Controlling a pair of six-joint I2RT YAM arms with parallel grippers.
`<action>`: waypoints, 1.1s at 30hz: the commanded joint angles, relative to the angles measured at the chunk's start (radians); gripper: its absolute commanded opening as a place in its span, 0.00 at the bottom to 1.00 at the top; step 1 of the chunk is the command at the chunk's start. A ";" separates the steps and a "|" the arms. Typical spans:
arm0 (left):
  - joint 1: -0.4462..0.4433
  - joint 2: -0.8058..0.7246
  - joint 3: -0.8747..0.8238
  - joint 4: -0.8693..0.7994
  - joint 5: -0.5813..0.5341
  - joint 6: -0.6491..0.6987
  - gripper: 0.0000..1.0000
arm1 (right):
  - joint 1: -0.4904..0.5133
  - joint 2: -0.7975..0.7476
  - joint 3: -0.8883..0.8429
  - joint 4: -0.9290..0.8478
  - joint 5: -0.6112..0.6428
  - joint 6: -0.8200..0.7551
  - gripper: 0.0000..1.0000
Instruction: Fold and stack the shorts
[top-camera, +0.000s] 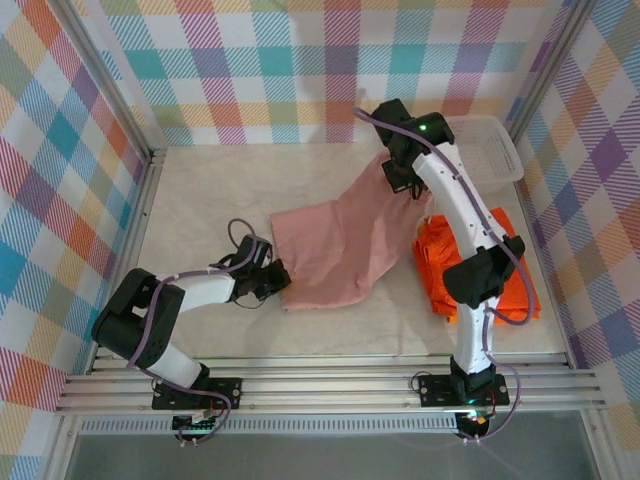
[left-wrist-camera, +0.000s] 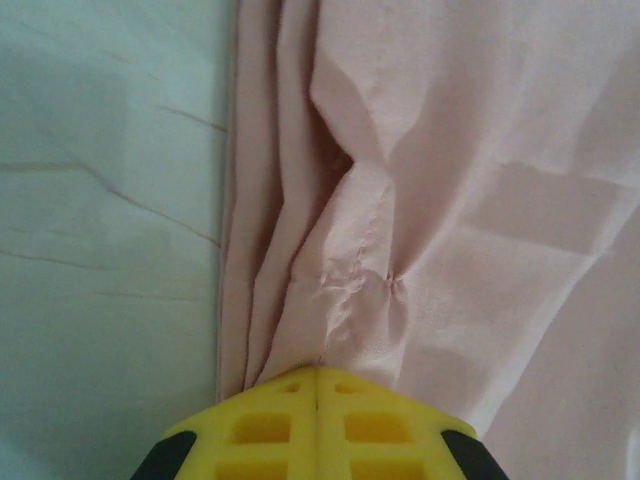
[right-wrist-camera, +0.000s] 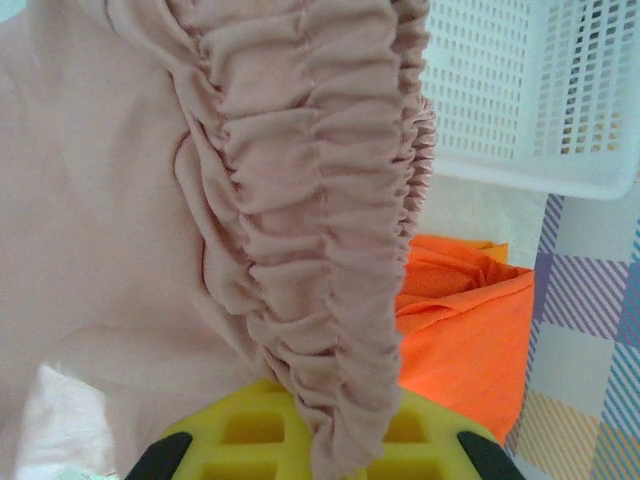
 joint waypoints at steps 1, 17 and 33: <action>-0.050 0.036 -0.021 0.012 -0.043 -0.033 0.00 | 0.051 0.061 0.089 -0.075 0.054 0.024 0.00; -0.141 0.116 0.048 0.051 -0.073 -0.059 0.00 | 0.275 0.274 0.217 -0.141 -0.013 0.245 0.00; -0.169 0.144 0.076 0.053 -0.085 -0.065 0.00 | 0.342 0.411 0.170 -0.022 -0.215 0.326 0.00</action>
